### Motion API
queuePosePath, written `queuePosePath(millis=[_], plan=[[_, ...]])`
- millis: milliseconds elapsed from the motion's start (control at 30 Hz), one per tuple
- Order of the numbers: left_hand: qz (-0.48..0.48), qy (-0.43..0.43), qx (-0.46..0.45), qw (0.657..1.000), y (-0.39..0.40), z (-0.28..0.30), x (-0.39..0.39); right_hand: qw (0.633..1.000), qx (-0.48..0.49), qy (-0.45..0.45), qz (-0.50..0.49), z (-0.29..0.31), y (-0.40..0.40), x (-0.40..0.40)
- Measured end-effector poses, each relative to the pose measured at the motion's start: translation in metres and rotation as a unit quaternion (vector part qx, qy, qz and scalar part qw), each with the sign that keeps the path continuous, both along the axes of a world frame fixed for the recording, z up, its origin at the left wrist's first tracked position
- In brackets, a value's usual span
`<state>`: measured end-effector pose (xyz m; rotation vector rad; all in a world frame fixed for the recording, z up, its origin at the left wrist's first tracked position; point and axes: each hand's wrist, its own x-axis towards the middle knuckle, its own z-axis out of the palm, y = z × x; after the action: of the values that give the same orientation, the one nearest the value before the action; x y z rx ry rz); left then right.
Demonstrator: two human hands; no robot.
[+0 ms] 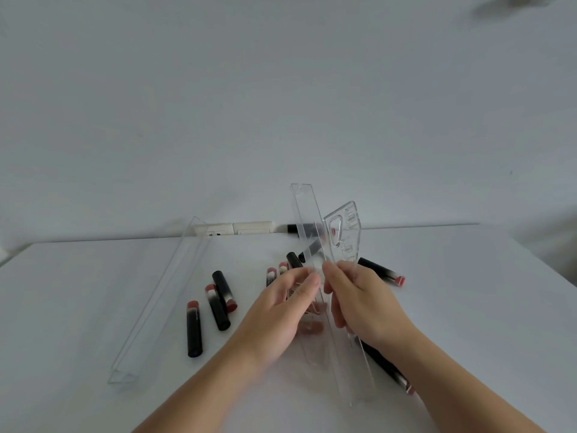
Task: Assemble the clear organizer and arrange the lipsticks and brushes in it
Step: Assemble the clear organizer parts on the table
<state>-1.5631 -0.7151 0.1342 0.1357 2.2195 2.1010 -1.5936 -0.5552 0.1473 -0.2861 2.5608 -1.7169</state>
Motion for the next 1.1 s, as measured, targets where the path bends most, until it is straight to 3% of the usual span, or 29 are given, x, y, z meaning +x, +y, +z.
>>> queuePosePath(millis=[167,433,833,1100], plan=[[0.015,-0.015,0.043,0.999,0.004,-0.005,-0.005,0.997,0.067,0.035,0.021,-0.002,-0.005,0.006],[0.064,-0.047,0.138,0.987,0.006,-0.005,-0.009,0.996,0.057,0.069,0.021,-0.003,-0.011,0.009],[0.016,-0.090,0.206,0.974,0.002,-0.002,-0.008,0.993,0.109,0.041,-0.026,-0.003,-0.006,0.003],[0.019,-0.062,0.134,0.989,-0.002,0.010,-0.005,0.995,0.084,0.043,-0.027,-0.004,-0.004,-0.001]])
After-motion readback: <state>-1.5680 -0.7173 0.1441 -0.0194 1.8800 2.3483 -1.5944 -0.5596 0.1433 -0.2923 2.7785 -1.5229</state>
